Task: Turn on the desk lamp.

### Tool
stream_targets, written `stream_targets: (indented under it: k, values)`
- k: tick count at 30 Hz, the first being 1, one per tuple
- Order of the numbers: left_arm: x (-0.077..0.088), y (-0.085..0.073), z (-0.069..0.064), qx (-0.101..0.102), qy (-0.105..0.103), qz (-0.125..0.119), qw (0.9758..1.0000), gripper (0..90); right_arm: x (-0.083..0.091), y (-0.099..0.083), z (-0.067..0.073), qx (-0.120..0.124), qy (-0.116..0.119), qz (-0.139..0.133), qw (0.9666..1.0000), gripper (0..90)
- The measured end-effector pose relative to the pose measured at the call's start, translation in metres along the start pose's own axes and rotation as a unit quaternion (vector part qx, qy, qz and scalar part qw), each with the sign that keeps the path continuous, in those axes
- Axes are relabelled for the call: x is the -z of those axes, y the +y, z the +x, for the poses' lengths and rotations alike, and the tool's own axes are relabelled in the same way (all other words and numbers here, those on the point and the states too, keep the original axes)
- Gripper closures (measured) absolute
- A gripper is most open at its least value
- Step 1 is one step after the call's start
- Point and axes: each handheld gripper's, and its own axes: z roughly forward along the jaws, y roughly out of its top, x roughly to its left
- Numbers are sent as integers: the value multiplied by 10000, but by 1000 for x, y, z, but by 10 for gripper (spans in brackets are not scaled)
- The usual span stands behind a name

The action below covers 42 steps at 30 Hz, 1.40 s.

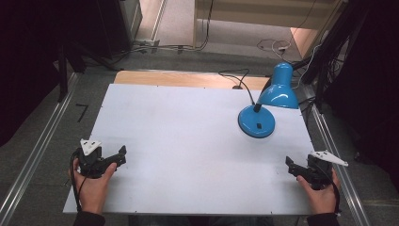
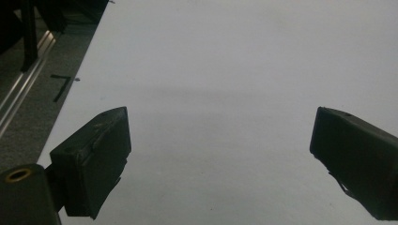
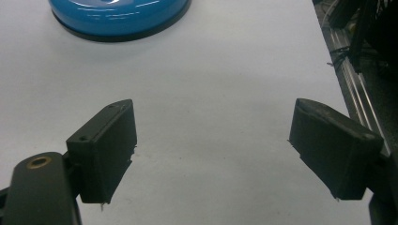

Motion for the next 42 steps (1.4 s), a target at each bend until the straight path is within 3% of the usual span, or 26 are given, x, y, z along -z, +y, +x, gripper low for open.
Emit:
stream_targets:
  k: [4, 5, 7, 14, 42]
  values:
    - [-1, -1, -2, -23, -2, 31, 10000, 63, -1, 1, 2, 6, 23, 4, 10000, 136]
    - [-1, -1, -2, -12, -3, 36, 10000, 62, -1, 2, 3, -57, 164, 46, 9998, 137]
    - [-1, -1, -1, 15, 20, 40, 10000, 63, -1, 2, 3, -65, 203, 48, 9998, 137]
    - [-1, -2, 1, 72, 27, 80, 9999, 72, -2, 6, 11, 102, 74, -83, 9999, 136]
    - [-3, -2, 0, 67, -19, 88, 9999, 77, -10, 17, 16, 138, 66, -64, 9999, 137]
